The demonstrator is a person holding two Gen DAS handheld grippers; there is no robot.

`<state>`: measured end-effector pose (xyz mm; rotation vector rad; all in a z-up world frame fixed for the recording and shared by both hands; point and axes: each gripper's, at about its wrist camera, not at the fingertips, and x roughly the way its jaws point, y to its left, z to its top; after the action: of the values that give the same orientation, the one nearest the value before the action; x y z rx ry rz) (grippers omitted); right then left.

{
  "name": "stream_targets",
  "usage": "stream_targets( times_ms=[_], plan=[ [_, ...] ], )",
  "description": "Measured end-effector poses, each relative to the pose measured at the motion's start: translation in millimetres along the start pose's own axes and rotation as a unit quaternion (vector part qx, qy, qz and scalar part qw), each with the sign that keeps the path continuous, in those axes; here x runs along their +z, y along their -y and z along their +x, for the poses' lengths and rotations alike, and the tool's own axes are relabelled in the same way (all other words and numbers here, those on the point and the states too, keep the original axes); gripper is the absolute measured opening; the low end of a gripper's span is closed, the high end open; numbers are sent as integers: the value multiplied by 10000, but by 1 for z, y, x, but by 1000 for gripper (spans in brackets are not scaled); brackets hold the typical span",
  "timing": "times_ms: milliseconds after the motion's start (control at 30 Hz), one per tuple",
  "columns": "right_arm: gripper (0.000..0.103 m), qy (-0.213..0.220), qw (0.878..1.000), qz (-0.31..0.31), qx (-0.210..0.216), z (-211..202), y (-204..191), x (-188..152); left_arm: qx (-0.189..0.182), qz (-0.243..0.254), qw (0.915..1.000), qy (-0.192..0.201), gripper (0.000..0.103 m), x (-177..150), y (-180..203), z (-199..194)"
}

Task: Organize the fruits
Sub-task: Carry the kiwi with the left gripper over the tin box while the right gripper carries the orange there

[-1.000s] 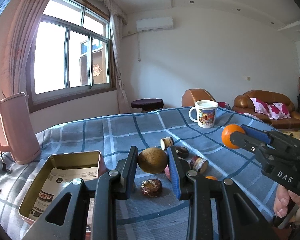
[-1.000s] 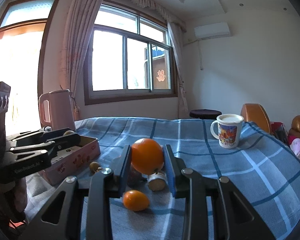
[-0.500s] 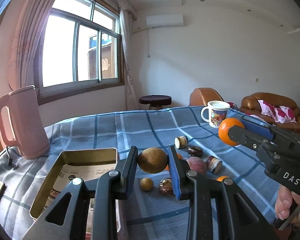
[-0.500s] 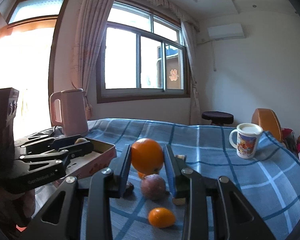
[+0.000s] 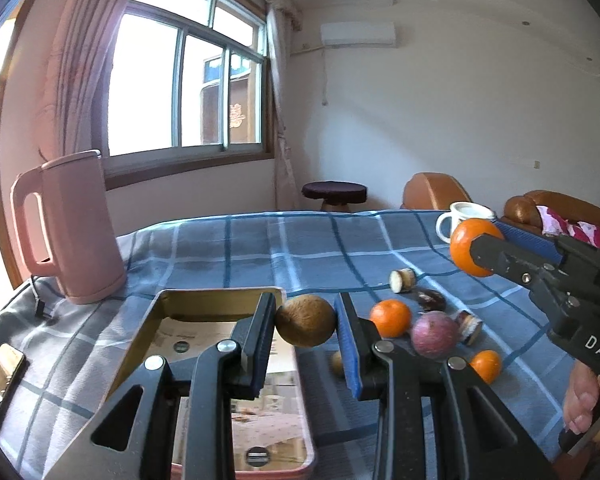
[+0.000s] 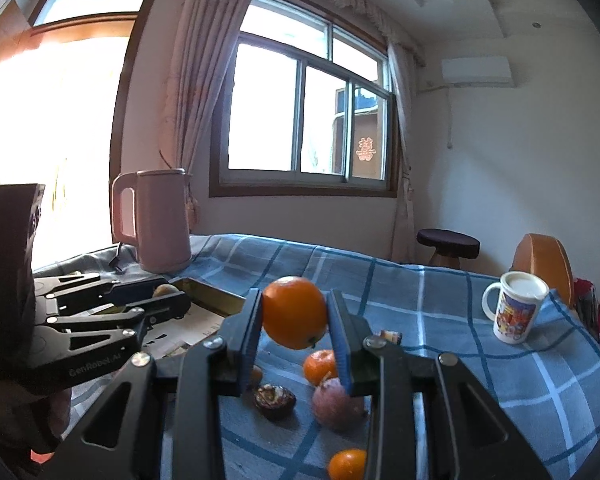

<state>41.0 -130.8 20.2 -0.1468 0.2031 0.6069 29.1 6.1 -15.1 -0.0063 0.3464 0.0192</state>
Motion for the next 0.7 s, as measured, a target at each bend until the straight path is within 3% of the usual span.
stream_targets(
  times_ms=[700],
  plan=[
    [35, -260, 9970, -612, 395, 54, -55, 20, 493, -301, 9976, -382, 32, -2, -62, 12]
  ],
)
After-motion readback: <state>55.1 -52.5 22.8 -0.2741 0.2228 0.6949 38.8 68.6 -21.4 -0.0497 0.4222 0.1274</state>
